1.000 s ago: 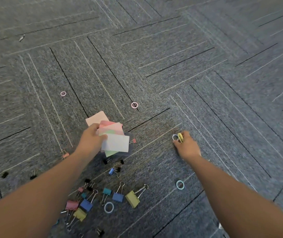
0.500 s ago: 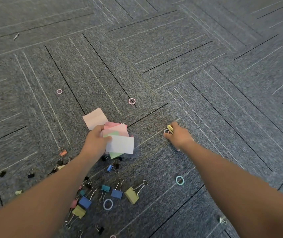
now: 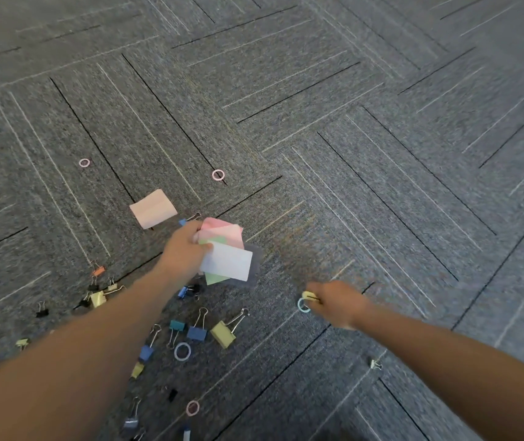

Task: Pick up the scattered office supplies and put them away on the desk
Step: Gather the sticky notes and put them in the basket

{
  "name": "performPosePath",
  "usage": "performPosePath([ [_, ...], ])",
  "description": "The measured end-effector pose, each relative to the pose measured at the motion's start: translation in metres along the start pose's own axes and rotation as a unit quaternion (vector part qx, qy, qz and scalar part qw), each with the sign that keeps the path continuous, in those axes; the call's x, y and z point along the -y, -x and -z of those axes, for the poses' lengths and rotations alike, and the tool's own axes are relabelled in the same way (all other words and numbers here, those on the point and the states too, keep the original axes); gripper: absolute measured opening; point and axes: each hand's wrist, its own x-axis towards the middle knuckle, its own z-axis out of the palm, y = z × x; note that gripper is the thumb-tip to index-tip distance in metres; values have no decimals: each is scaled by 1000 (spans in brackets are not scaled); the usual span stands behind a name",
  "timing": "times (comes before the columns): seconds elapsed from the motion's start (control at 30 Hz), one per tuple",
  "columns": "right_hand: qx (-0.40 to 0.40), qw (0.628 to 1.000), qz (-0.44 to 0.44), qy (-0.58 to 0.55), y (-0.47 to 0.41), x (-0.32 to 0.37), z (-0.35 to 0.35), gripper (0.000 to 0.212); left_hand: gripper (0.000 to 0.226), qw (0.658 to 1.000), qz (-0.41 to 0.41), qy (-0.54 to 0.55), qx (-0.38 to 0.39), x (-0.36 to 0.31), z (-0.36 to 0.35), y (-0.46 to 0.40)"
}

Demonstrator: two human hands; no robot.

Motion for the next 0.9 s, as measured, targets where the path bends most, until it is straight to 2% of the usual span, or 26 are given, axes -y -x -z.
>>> performPosePath([
  [0.1, -28, 999, -12, -24, 3, 3, -16, 22, 26, 1000, -8, -3, 26, 3, -11, 0],
  [0.2, -46, 997, -56, -13, 1, 11, -21, 44, 27, 1000, 0, -7, 27, 5, -9, 2],
  [0.3, -55, 995, -88, -5, 1, 17, -29, 52, 28, 1000, 1, -16, 21, 7, -5, 3],
  [0.4, -68, 993, -96, 1, 8, 22, -37, 45, 25, 999, 2, -30, 12, 11, -1, 5],
  [0.5, -100, 992, -79, -23, 8, 25, -38, 29, 24, 1000, -4, -29, 5, 15, 4, 8],
  [0.63, -70, 997, -27, -18, -1, 33, -32, 11, 28, 1000, -7, -11, -3, 18, 15, 12],
  [0.73, -81, 996, 11, -46, -8, 51, -1, 19, 30, 1000, -16, 0, -19, 18, 38, 11],
  [0.9, -111, 993, 44, -15, -18, 121, 99, 29, 32, 999, -23, 15, -30, 8, 97, 21],
])
